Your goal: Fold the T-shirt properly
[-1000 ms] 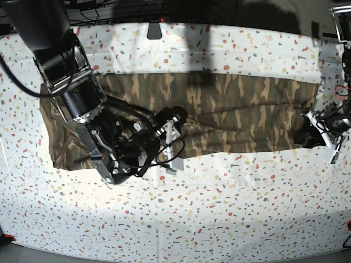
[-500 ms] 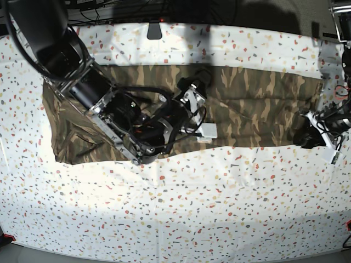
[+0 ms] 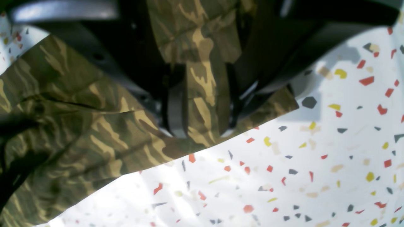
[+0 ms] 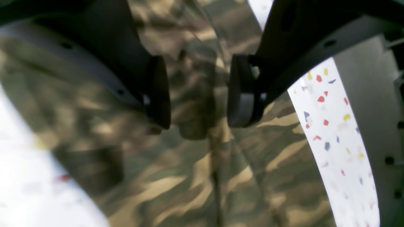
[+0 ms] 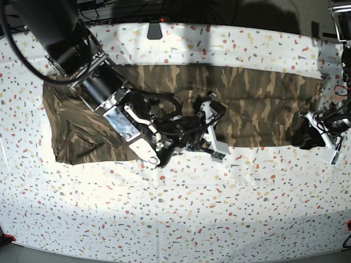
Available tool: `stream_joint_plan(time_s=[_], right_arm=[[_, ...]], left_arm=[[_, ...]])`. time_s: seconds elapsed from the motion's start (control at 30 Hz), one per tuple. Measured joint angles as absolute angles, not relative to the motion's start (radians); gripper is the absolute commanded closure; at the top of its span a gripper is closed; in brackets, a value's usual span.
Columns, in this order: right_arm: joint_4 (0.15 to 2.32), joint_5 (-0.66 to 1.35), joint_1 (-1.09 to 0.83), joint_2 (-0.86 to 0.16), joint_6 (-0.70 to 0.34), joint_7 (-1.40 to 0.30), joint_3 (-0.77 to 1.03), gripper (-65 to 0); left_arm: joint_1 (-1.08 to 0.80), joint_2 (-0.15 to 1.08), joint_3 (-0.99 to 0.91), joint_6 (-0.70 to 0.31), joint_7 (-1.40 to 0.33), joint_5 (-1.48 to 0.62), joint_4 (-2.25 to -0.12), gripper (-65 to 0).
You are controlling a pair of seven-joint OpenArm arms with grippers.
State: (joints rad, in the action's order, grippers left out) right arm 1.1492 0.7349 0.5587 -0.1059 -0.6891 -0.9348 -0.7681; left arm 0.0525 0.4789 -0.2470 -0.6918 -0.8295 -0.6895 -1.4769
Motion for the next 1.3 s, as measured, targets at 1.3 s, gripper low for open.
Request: stream_joint_plan(time_s=[1.3], right_arm=[[0.833,0.510,0.586,0.146,-0.691,-0.644,-0.766,-29.5]], left_arm=[[0.055,0.480,-0.247,-0.692,-0.684,-0.445,-1.477,-16.6]])
